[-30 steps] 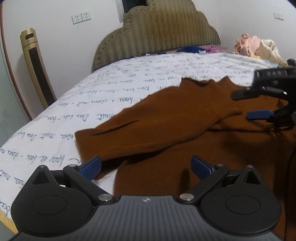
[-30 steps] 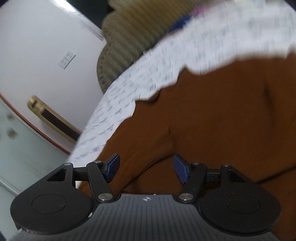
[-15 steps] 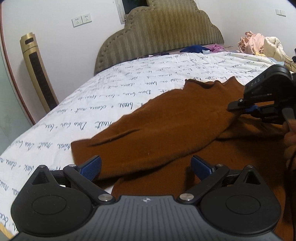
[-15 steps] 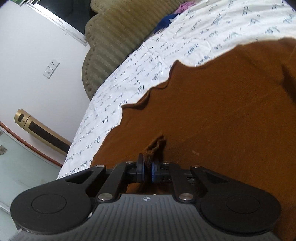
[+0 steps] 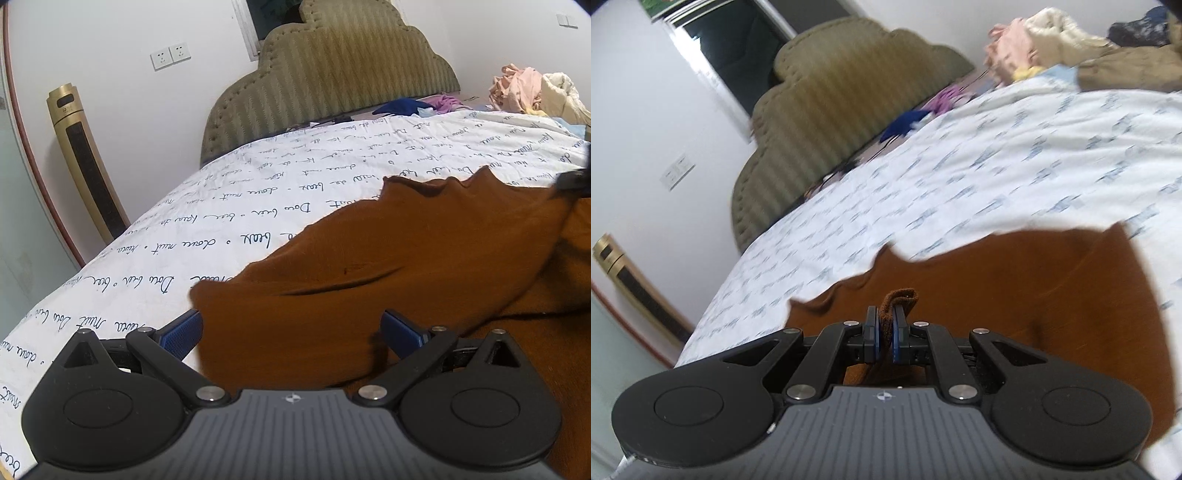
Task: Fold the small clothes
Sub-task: 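Fold the sweater side over the body with the right gripper, then release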
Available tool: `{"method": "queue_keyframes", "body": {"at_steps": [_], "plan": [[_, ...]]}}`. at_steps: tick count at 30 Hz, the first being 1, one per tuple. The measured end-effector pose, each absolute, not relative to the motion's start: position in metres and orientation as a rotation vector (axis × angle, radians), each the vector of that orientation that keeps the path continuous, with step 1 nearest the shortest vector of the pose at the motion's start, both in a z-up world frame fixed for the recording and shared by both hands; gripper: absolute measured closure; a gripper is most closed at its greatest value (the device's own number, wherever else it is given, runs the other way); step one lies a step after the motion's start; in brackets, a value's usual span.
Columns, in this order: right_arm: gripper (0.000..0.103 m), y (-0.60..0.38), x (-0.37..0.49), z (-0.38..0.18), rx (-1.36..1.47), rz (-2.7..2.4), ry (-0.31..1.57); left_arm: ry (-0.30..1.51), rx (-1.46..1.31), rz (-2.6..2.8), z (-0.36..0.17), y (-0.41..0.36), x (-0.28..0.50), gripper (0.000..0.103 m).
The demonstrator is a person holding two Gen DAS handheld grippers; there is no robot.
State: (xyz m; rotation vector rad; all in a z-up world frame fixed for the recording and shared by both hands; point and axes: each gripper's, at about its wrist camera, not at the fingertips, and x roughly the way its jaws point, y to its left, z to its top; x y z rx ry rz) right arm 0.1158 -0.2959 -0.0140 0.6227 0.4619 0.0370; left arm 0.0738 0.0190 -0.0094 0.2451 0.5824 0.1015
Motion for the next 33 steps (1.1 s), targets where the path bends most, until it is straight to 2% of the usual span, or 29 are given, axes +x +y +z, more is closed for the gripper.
{"method": "queue_keyframes", "body": {"at_steps": [14,33], "plan": [[0.091,-0.368,0.095,-0.033,0.692,-0.101,0.410,0.618,0.183,0.120,-0.004,0.030,0.093,0.000],[0.091,-0.383,0.077,-0.041,0.656,-0.156,0.392,0.634,0.167,0.045,-0.008,0.012,0.081,0.000]]}}
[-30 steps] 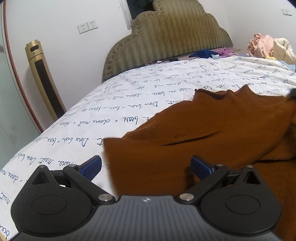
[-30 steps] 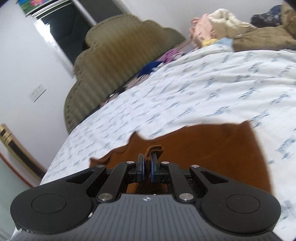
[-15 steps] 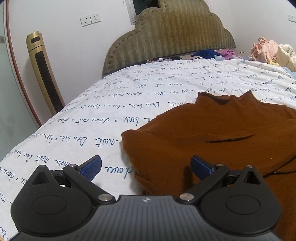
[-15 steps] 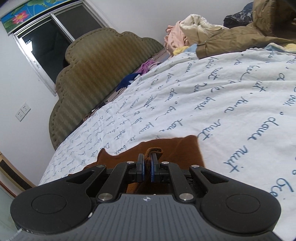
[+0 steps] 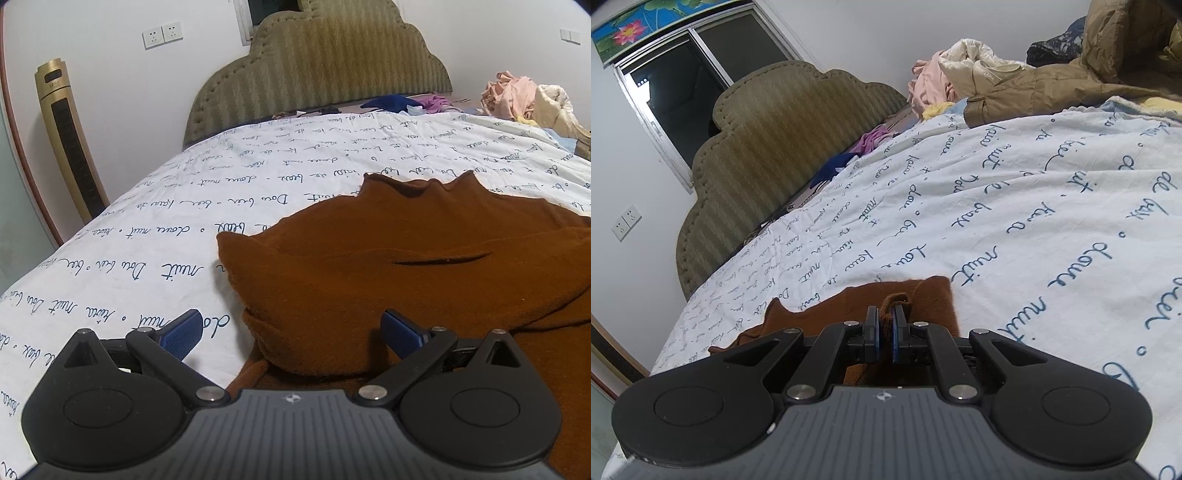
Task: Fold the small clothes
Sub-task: 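Fold the sweater side over the body with the right gripper, then release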
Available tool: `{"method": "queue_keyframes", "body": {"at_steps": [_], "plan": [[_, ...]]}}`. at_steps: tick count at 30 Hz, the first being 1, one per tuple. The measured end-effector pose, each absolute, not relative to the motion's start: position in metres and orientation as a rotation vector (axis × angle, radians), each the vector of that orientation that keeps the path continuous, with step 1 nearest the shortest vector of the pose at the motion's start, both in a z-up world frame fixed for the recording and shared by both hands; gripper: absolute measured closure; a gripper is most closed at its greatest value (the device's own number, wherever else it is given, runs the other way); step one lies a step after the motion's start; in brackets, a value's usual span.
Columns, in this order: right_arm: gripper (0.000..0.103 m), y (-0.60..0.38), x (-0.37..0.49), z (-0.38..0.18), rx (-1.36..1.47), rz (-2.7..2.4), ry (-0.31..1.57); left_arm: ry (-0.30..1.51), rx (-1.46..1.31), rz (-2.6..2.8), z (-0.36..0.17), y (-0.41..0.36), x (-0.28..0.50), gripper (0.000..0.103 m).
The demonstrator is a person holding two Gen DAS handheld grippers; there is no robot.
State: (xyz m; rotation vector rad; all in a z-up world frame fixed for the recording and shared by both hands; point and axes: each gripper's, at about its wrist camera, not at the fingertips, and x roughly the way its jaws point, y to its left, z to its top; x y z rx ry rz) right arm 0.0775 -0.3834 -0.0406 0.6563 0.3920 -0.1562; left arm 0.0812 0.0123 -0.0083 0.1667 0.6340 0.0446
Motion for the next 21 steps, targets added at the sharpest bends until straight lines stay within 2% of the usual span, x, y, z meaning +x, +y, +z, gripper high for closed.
{"method": "queue_keyframes", "body": {"at_steps": [4,5,7,11,13,15,19,21], "plan": [[0.090,-0.384,0.078,-0.044,0.650,-0.143,0.415,0.641,0.169,0.046,-0.010,0.012,0.081,0.000],[0.087,-0.384,0.078,-0.045,0.651,-0.144,0.422,0.645,0.170,0.046,-0.011,0.011,0.082,0.000],[0.086,-0.384,0.077,-0.047,0.644,-0.154,0.435,0.651,0.174,0.047,-0.013,0.012,0.082,0.000],[0.079,-0.380,0.066,-0.043,0.614,-0.145,0.436,0.660,0.189,0.073,-0.020,0.014,0.085,0.000],[0.073,-0.376,0.059,-0.041,0.582,-0.128,0.446,0.671,0.172,0.081,-0.022,0.019,0.085,0.000],[0.062,-0.372,0.057,-0.042,0.547,-0.106,0.482,0.678,0.141,0.070,-0.021,0.023,0.081,0.000],[0.058,-0.361,0.043,-0.040,0.468,-0.116,0.495,0.676,0.116,0.046,-0.020,0.028,0.067,0.000],[0.041,-0.355,0.032,-0.037,0.449,-0.092,0.480,0.686,0.105,0.028,-0.023,0.030,0.059,0.000]]}}
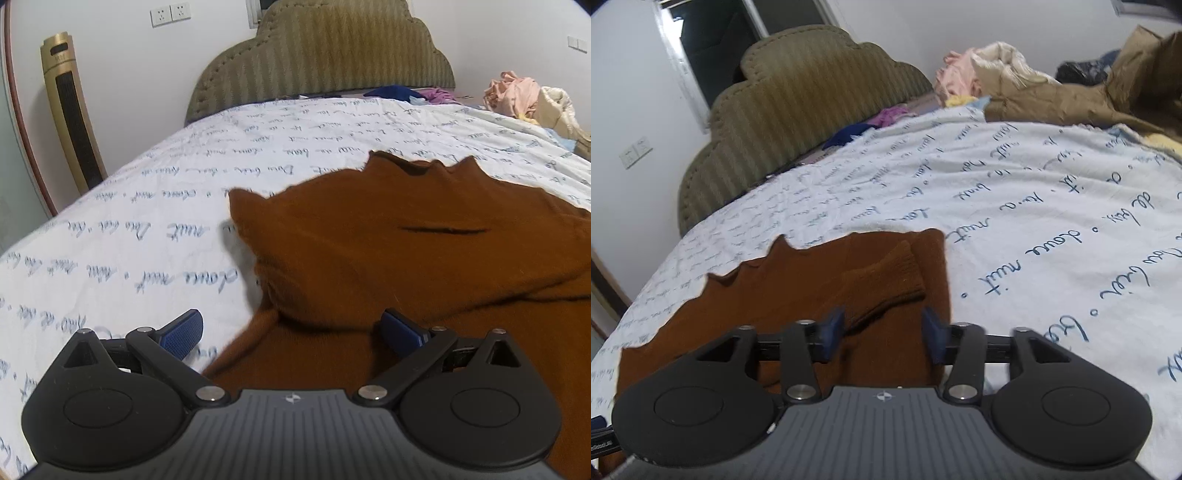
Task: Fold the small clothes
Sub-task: 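Fold the sweater side over the body with the right gripper, then release, then grasp the sweater hem with both grippers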
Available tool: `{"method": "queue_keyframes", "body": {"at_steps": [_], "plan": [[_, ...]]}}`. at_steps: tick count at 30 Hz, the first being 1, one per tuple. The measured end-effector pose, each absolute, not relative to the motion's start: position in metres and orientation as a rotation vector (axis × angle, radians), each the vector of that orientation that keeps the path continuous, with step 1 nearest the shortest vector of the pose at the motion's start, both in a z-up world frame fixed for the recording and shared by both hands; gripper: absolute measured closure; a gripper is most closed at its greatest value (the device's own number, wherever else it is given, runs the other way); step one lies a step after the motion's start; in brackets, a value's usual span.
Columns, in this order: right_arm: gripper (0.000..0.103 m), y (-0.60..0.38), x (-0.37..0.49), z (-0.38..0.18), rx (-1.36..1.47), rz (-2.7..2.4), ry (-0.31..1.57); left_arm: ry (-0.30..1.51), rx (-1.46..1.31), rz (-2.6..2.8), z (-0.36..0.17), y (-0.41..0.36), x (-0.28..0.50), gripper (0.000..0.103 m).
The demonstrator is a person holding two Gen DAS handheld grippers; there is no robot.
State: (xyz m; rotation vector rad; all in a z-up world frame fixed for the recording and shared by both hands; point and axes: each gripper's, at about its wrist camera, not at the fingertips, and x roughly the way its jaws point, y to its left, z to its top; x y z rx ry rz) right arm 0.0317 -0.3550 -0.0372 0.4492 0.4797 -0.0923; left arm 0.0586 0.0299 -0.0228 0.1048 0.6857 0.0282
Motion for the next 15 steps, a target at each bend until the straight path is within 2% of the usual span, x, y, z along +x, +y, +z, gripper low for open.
{"method": "queue_keyframes", "body": {"at_steps": [3,6,15], "plan": [[0.024,-0.343,0.020,-0.036,0.386,-0.039,0.494,0.705,0.107,0.019,-0.029,0.031,0.050,0.000],[0.017,-0.336,0.008,-0.042,0.345,-0.003,0.528,0.706,0.103,0.011,-0.032,0.036,0.040,0.000],[0.015,-0.349,-0.039,-0.059,0.408,0.066,0.557,0.728,0.020,-0.070,-0.031,0.065,0.017,0.000]]}}
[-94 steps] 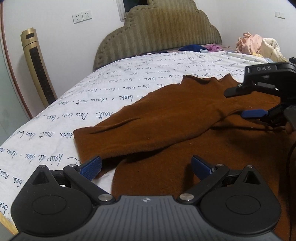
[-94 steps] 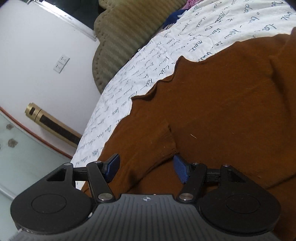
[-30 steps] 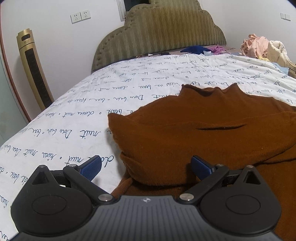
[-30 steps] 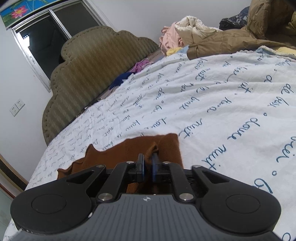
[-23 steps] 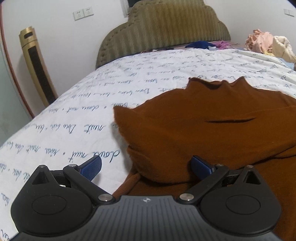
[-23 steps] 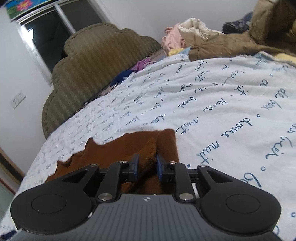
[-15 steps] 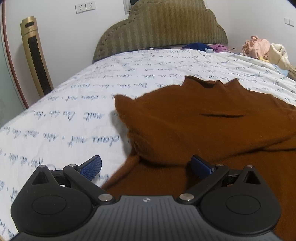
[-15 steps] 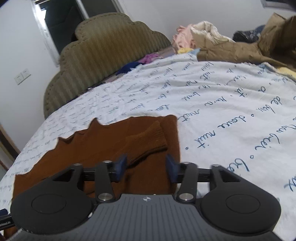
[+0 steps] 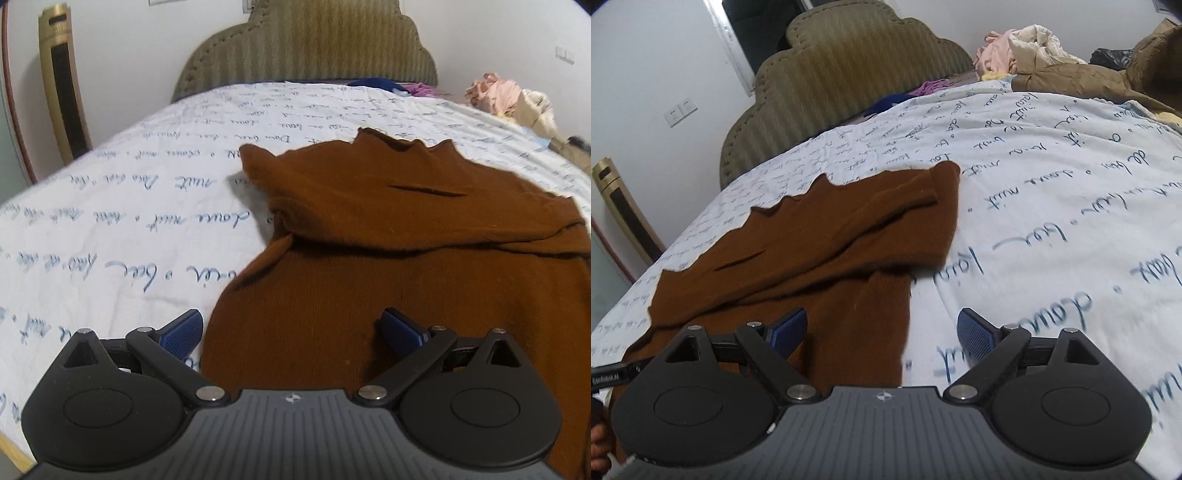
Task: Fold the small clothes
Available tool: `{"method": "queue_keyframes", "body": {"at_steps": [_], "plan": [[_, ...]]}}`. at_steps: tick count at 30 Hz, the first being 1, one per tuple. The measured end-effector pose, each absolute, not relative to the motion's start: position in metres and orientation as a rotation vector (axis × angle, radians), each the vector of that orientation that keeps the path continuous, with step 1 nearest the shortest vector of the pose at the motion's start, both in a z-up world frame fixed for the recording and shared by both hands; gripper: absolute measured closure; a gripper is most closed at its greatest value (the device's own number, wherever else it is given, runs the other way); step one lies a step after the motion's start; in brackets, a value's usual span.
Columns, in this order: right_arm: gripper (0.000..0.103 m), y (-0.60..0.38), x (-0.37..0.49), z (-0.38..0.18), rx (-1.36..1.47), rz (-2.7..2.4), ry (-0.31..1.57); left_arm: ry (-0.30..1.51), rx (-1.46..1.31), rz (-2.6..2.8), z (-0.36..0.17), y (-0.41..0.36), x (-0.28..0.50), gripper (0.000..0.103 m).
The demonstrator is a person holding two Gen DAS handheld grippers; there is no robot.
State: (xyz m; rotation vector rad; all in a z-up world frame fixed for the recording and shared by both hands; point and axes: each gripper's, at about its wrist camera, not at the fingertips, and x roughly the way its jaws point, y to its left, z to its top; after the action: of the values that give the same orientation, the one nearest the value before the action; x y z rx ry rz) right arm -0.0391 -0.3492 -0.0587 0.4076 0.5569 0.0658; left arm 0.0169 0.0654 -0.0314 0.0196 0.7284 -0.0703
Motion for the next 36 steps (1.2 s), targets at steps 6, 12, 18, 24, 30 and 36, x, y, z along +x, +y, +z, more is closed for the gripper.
{"method": "queue_keyframes", "body": {"at_steps": [6,12,18,24,30,36], "plan": [[0.011,-0.342,-0.065,-0.057,0.359,0.129,0.578,0.729,0.000,-0.154,-0.032,0.085,-0.001,0.000],[0.011,-0.345,-0.082,-0.060,0.356,0.144,0.592,0.688,-0.003,-0.188,-0.039,0.106,-0.016,0.000],[0.013,-0.345,-0.100,-0.058,0.354,0.192,0.609,0.698,0.012,-0.208,-0.039,0.113,-0.019,0.000],[0.014,-0.336,-0.112,-0.057,0.349,0.356,0.654,0.727,0.049,-0.236,-0.039,0.114,-0.028,0.000],[0.048,-0.339,-0.126,-0.062,0.445,0.439,0.654,0.738,0.068,-0.283,-0.038,0.112,-0.045,0.013],[0.087,-0.332,-0.120,-0.065,0.455,0.412,0.671,0.768,0.003,-0.311,-0.026,0.111,-0.040,0.095]]}}
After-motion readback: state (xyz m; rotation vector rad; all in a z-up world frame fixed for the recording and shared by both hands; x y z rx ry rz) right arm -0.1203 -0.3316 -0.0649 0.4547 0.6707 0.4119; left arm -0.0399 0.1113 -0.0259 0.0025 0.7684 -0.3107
